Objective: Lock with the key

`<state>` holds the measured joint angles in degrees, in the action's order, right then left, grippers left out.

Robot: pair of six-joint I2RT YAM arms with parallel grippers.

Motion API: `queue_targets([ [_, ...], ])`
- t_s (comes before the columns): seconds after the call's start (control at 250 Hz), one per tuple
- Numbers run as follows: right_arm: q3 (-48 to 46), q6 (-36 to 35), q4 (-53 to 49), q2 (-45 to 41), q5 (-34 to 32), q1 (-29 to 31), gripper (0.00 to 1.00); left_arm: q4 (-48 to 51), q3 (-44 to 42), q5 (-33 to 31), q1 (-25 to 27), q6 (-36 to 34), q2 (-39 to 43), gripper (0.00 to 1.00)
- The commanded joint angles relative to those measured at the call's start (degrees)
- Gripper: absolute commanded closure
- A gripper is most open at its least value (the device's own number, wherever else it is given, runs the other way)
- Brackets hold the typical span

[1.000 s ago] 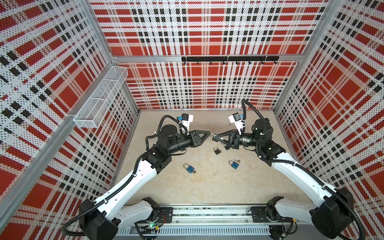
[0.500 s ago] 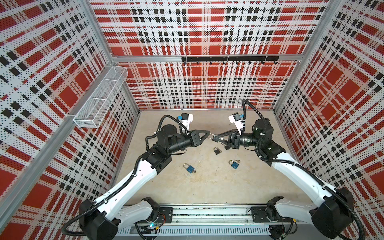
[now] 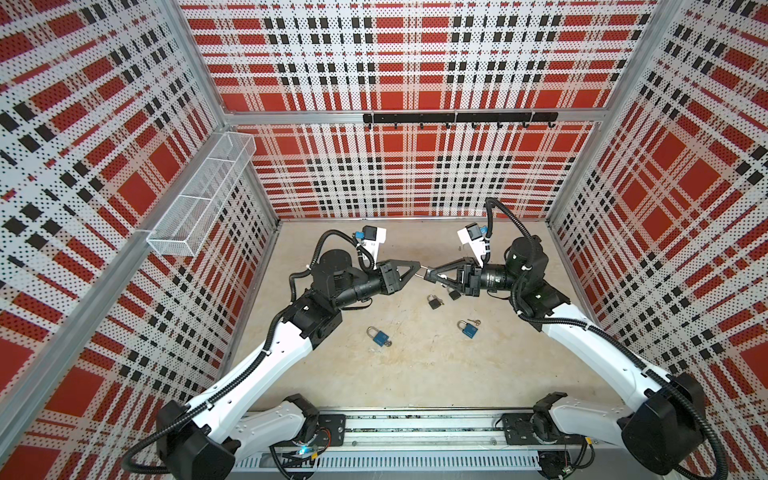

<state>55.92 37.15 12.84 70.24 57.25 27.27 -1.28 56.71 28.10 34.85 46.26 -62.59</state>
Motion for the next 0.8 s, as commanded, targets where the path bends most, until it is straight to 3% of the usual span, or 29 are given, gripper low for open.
queue_targets([
  [0.0,1.65,0.56,4.91,0.16,1.28,-0.2,1.0,-1.01,-0.76,0.8,0.03,0.37,0.8,0.78],
  [0.212,1.46,1.52,6.23,0.51,1.64,-0.2,1.0,-1.19,-0.97,1.01,-0.11,0.5,0.93,0.79],
  [0.596,1.01,6.37,11.68,0.58,3.73,-0.21,1.0,-1.36,-1.25,1.02,-0.35,0.67,0.13,1.0],
  [0.796,0.35,12.0,18.26,0.6,5.95,-0.2,1.0,-1.45,-1.46,0.93,-0.49,0.11,-0.52,1.0],
])
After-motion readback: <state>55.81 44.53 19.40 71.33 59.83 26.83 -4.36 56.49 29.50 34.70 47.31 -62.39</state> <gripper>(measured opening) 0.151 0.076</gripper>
